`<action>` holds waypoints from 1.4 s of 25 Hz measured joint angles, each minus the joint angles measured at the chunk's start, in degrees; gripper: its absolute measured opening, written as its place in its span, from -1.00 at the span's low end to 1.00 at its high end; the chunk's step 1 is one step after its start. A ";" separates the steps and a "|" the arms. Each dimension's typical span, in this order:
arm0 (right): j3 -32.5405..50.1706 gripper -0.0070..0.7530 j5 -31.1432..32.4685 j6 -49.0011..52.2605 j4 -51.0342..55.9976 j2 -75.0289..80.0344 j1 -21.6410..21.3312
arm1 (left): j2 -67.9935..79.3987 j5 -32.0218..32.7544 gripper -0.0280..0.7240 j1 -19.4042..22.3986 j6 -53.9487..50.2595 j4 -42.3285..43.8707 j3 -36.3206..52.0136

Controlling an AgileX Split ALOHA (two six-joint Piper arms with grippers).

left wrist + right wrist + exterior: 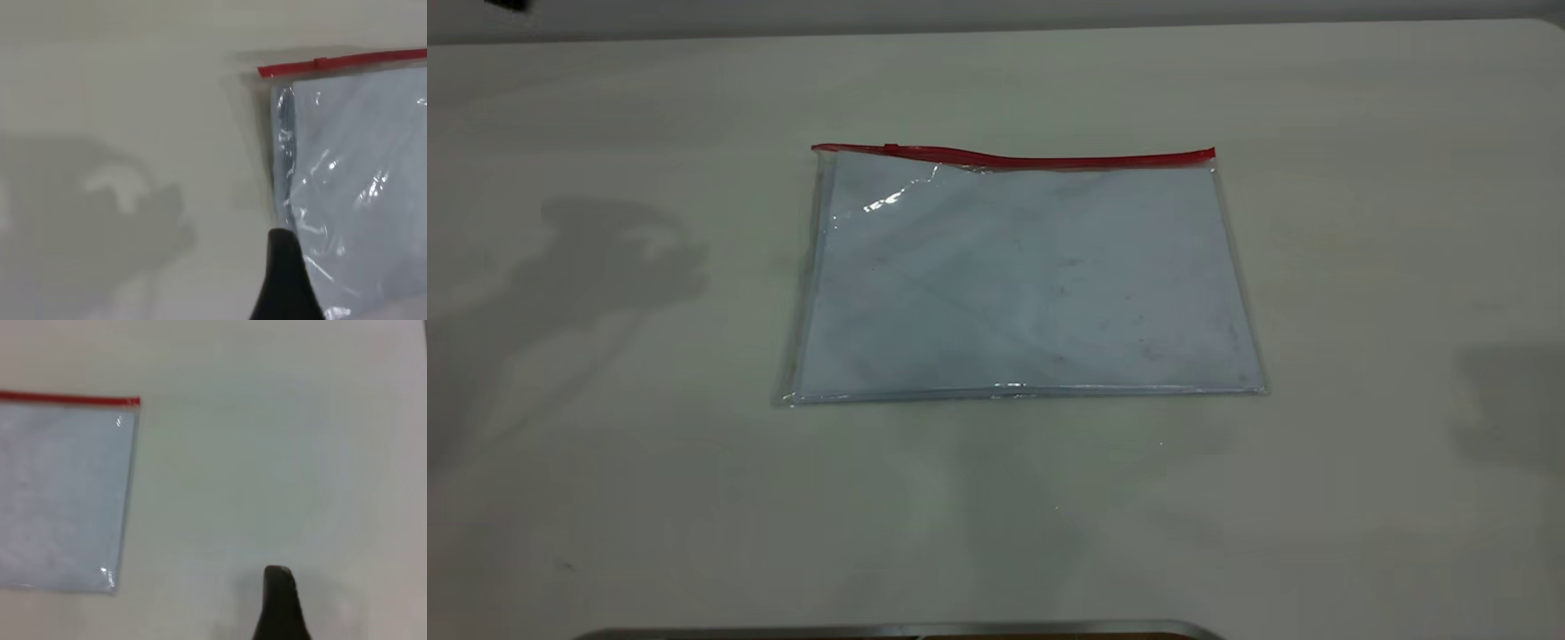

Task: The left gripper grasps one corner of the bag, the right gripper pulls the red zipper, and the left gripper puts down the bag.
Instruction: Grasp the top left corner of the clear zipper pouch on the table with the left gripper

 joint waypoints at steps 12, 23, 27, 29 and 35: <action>-10.03 0.54 -1.93 -3.85 0.50 25.89 7.20 | 22.63 -0.95 0.64 -1.31 13.33 -11.94 -10.00; -12.63 0.54 -2.68 -4.04 0.64 33.32 10.34 | 33.72 -3.01 0.64 -5.45 22.84 -21.18 -16.76; -12.69 0.54 -2.68 -4.04 0.64 33.32 10.34 | 36.65 -2.34 0.64 -6.42 24.57 -24.06 -19.54; -12.69 0.54 -2.68 -4.04 0.64 33.32 10.34 | 37.55 -1.82 0.64 -6.64 25.28 -25.41 -20.22; -12.69 0.54 -2.68 -4.04 0.64 33.32 10.34 | 39.90 -0.58 0.64 -6.69 29.47 -31.55 -21.06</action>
